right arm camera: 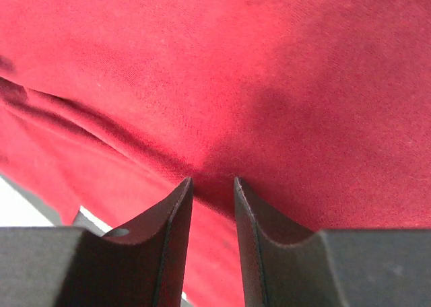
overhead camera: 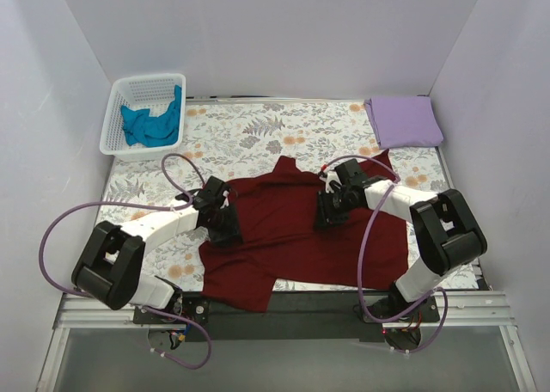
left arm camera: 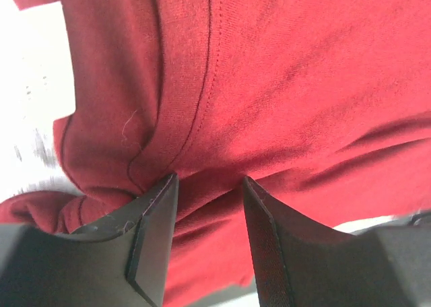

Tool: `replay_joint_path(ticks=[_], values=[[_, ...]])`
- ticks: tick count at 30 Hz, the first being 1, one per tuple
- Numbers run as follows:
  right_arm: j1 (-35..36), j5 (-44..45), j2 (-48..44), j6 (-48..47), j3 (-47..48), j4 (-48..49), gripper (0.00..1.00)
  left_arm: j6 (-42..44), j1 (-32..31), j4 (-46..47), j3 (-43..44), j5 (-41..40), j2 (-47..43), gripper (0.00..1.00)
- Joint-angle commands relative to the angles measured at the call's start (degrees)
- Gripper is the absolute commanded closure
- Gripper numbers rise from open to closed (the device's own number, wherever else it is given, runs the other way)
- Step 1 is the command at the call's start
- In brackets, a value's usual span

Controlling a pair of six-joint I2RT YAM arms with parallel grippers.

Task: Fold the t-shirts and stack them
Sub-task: Flatten the tshirt out

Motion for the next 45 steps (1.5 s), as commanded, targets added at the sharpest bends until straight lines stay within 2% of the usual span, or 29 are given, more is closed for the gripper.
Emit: replay_joint_path(ticks=[1, 5, 7, 9, 10, 14, 20, 26, 34, 41, 44, 45], values=[[1.7, -0.4, -2.0, -2.1, -5.7, -9.3, 0.61, -3.2, -1.8, -9.6, -4.9, 5.0, -4.2, 0.58], [2.6, -0.4, -5.2, -2.9, -8.4, -11.4, 0.61, -4.1, -2.3, -11.1, -3.9, 7.1, -8.6, 0.59], [3.1, 0.2, -6.0, -3.6, -8.8, -11.4, 0.61, -4.4, -2.3, -12.1, -0.4, 1.2, -10.3, 0.58], [3.3, 1.0, -6.2, -4.0, -8.6, -11.6, 0.61, -2.9, -1.8, -11.7, 7.2, -4.1, -10.0, 0.58], [3.4, 1.6, -5.9, -4.1, -8.5, -11.5, 0.61, -2.2, -1.4, -10.8, 10.2, -9.5, -9.3, 0.58], [4.0, 1.8, -4.4, -5.1, -8.5, -11.1, 0.61, 3.2, 1.3, -6.7, 21.7, -15.1, -1.5, 0.59], [5.9, 1.4, -2.4, -5.5, -8.5, -10.2, 0.61, 12.1, 2.4, 1.5, 35.5, -10.4, 18.2, 0.58], [7.0, 1.1, -1.4, -5.9, -8.5, -9.4, 0.61, 14.8, 1.9, 6.3, 44.3, -4.7, 29.8, 0.56], [7.2, 1.0, -0.3, -6.5, -8.2, -9.0, 0.61, 14.3, -0.8, 9.7, 48.1, 1.2, 37.2, 0.53], [7.3, 1.2, -0.9, -6.5, -8.3, -8.7, 0.61, 13.0, -3.1, 11.1, 49.0, 1.6, 41.7, 0.53], [7.2, 1.2, -1.1, -6.5, -8.3, -8.7, 0.61, 12.8, -3.5, 11.1, 49.9, 0.6, 43.6, 0.58], [7.3, 1.3, -1.2, -6.5, -8.4, -8.6, 0.61, 12.9, -3.5, 11.2, 50.4, -0.5, 44.3, 0.63]])
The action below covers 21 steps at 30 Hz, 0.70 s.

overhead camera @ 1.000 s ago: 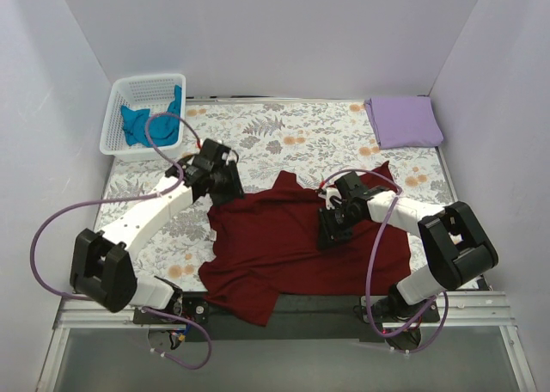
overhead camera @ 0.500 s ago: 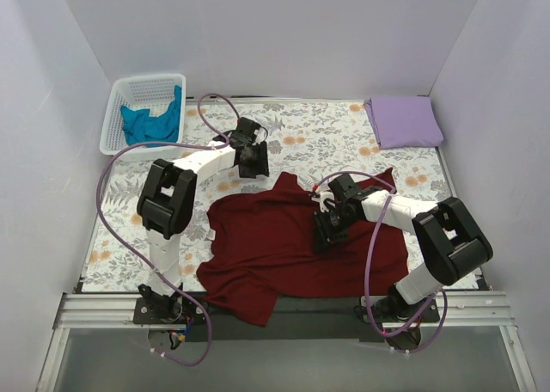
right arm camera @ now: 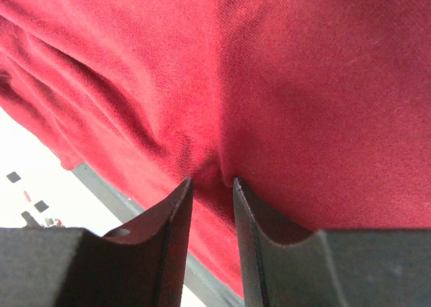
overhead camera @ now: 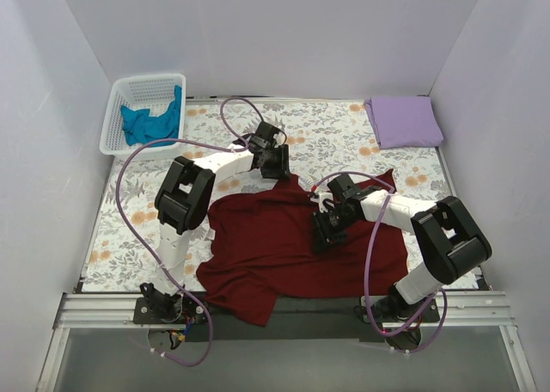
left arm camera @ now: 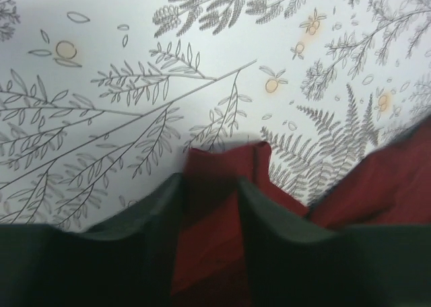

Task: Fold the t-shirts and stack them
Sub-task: Flatten the tshirt out

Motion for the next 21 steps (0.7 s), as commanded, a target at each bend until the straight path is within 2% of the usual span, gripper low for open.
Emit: replay_joint_path(ticks=[1, 4, 5, 7, 10, 16, 17, 18, 20, 21], values=[[1.1, 7.4, 2.5, -3.4, -3.0, -2.3, 0.61, 0.3, -0.2, 0.4, 2.0, -2.3, 2.3, 0.72], [1.1, 8.0, 2.5, -3.4, -2.5, -2.3, 0.61, 3.0, -0.2, 0.1, 4.8, -8.8, 2.6, 1.0], [1.1, 8.3, 2.3, -3.4, -2.2, -2.4, 0.61, 4.5, 0.0, 0.1, 5.6, -13.2, 2.0, 1.0], [1.2, 9.3, 1.8, -3.2, -1.1, -2.6, 0.61, 5.9, 1.6, -0.3, 8.4, -16.9, 0.8, 1.0], [1.1, 13.7, 1.8, -3.1, 3.2, -3.3, 0.61, 10.4, 5.3, -0.5, 17.1, -24.8, -0.4, 1.0], [0.2, 19.0, 4.4, -3.4, 13.6, -4.2, 0.61, 15.6, 10.4, 0.3, 32.8, -32.1, 4.8, 1.0], [-0.1, 19.3, 4.6, -3.8, 15.4, -4.4, 0.61, 17.7, 10.7, 1.1, 34.5, -32.8, 5.6, 0.98], [-0.2, 19.5, 4.7, -4.0, 16.6, -4.4, 0.61, 18.5, 10.8, 2.0, 35.6, -32.5, 6.3, 0.89], [-0.7, 20.7, 4.8, -4.3, 18.0, -4.5, 0.6, 17.8, 10.7, 2.5, 35.4, -26.1, 6.1, 0.66], [-0.8, 21.0, 4.9, -4.4, 18.2, -4.4, 0.6, 17.5, 10.6, 3.3, 34.6, -24.6, 5.9, 0.46]])
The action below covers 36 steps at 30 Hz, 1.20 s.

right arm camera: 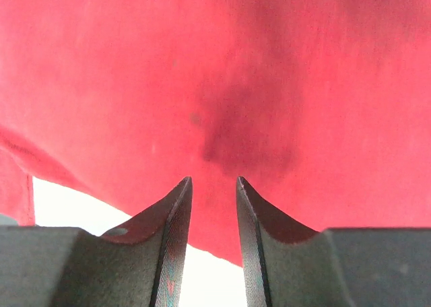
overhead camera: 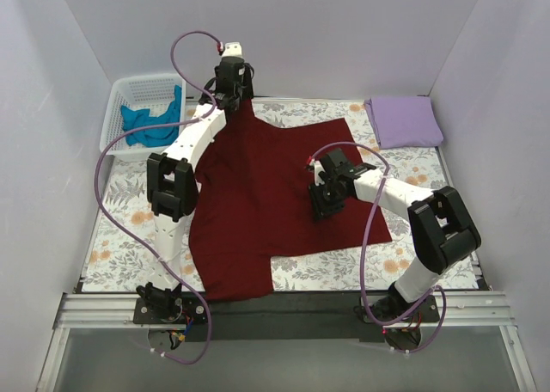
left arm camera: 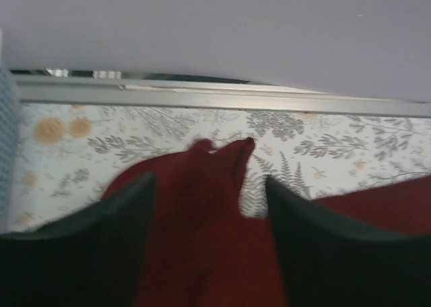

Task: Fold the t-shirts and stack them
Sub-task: Flatten the tshirt out

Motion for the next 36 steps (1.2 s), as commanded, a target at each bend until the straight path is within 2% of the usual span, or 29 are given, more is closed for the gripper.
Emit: replay_joint_path(ticks=[1, 3, 4, 10, 17, 22, 24, 31, 36], values=[[-0.8, 3.8, 0.2, -1.8, 3.6, -0.7, 0.6, 1.3, -1.0, 2.2, -2.4, 4.8, -0.5, 0.26], [-1.7, 5.1, 0.0, -1.4, 3.9, -0.7, 0.6, 0.1, -0.9, 3.4, -7.0, 3.4, -2.0, 0.23], [-2.3, 5.7, -0.3, -1.4, 4.1, -0.6, 0.6, -0.3, -0.9, 3.4, -7.0, 2.3, -2.0, 0.23], [-10.2, 5.8, -1.3, 1.3, 4.9, 3.0, 0.61, -5.8, 0.8, 5.5, -21.9, -1.1, -10.7, 0.23], [-16.2, 5.5, 4.2, 2.8, 5.9, 5.1, 0.61, -9.5, 0.8, 3.7, -40.3, 1.1, -23.6, 0.23], [-18.7, 5.5, 6.2, 5.4, 1.4, 4.9, 0.61, -11.8, 0.8, 2.1, -54.1, 0.4, -33.0, 0.23], [-20.2, 4.7, 5.9, 6.2, -1.3, 4.7, 0.6, -13.1, 0.8, 0.7, -56.9, -0.5, -37.2, 0.23], [-23.3, 6.4, -2.1, 9.5, -15.2, 4.5, 0.6, -17.2, 0.8, -5.4, -65.2, -0.8, -45.6, 0.23], [-24.0, 8.6, -12.3, 11.0, -19.1, 3.6, 0.6, -18.8, 0.8, -6.8, -70.1, -0.4, -50.2, 0.23]])
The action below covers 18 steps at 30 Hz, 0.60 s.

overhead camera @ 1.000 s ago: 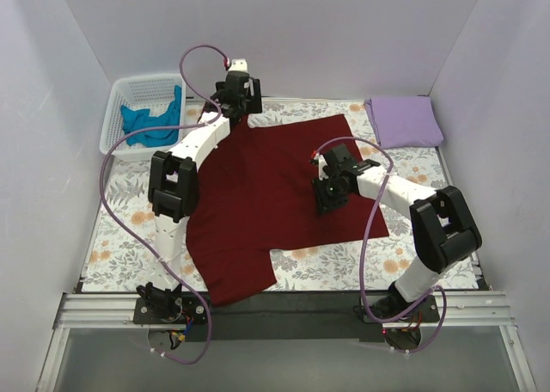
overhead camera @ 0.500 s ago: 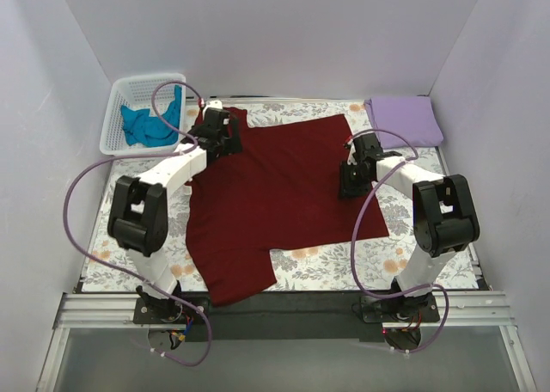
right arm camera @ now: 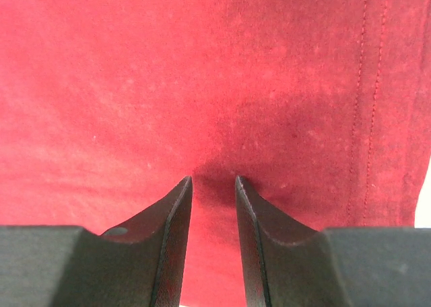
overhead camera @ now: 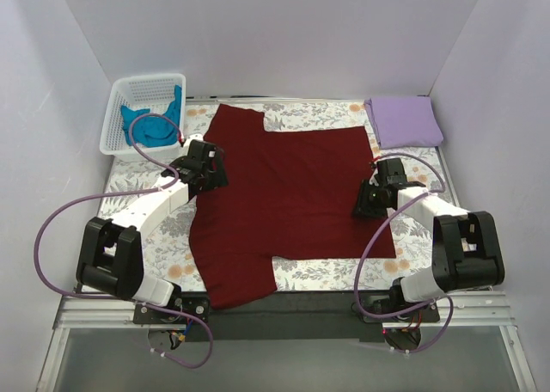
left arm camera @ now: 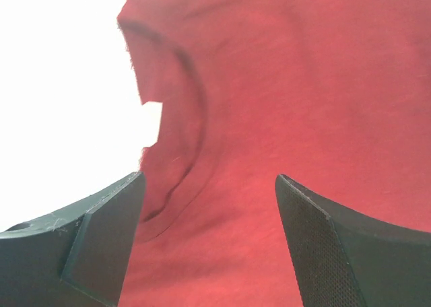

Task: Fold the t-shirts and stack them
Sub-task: Flatten the tshirt out

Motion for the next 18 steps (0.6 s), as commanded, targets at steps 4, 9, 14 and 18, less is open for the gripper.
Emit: replay_joint_path(ticks=[4, 9, 14, 18], values=[[-0.5, 5.6, -7.4, 0.4, -1.8, -5.5, 0.6, -1.9, -0.1, -1.1, -0.6, 0.8, -3.9, 0.23], [-0.5, -0.4, -3.9, -1.1, 7.3, 0.6, 0.61, -1.5, 0.2, 1.2, 8.0, 2.3, 2.9, 0.28], [-0.5, -1.6, 6.1, -2.0, 16.7, 3.8, 0.6, -0.8, 2.0, 1.9, 15.8, 3.1, 14.7, 0.31], [-0.5, -2.1, 14.6, -2.5, 24.0, 3.9, 0.58, -0.4, 4.6, 2.3, 20.2, 4.2, 21.4, 0.32]])
